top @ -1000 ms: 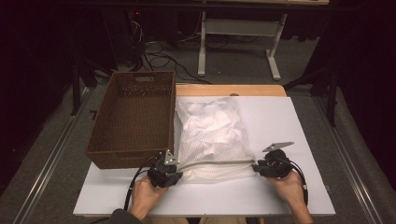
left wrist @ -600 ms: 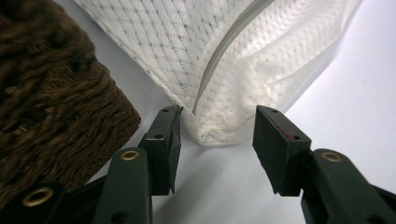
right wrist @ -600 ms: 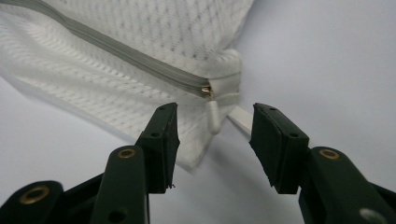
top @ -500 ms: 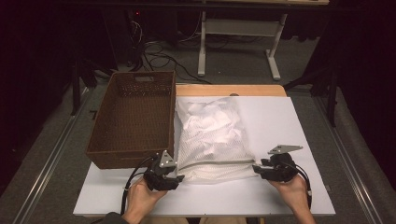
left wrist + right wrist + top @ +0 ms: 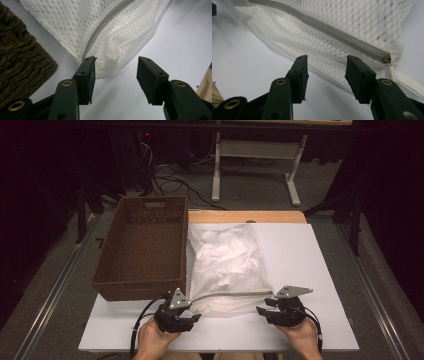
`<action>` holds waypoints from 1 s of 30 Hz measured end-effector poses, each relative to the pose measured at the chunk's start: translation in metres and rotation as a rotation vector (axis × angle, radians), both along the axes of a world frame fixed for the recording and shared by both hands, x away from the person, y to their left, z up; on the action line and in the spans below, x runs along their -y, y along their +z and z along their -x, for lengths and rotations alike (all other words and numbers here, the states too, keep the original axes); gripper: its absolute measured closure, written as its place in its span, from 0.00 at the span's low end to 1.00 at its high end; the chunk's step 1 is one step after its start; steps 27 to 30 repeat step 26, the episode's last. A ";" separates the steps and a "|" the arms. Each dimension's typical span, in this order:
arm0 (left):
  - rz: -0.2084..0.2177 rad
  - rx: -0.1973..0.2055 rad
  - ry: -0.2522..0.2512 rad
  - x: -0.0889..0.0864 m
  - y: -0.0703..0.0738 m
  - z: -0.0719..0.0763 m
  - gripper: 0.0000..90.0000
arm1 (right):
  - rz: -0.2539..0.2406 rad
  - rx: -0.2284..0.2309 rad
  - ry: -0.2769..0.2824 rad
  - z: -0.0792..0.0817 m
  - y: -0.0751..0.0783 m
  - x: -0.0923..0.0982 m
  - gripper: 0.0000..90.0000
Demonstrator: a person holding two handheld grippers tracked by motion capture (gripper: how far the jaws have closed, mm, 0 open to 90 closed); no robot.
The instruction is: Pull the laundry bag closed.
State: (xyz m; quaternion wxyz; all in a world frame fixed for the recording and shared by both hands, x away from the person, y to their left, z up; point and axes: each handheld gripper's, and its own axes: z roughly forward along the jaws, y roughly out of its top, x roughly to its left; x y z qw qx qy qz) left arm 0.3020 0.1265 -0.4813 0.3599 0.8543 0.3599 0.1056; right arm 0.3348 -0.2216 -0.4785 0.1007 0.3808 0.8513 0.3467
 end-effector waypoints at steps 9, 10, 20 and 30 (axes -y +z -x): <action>-0.033 0.003 0.001 0.003 -0.011 -0.002 0.55 | 0.053 -0.003 0.018 -0.001 -0.010 -0.007 0.59; -0.033 0.001 0.004 0.002 -0.011 -0.003 0.55 | 0.056 -0.003 0.016 -0.001 -0.011 -0.008 0.58; -0.023 -0.010 0.012 0.002 -0.015 -0.006 0.54 | 0.045 -0.017 -0.005 -0.004 -0.015 -0.002 0.58; -0.024 -0.010 0.015 0.001 -0.016 -0.007 0.54 | 0.050 -0.016 0.004 -0.005 -0.016 -0.002 0.57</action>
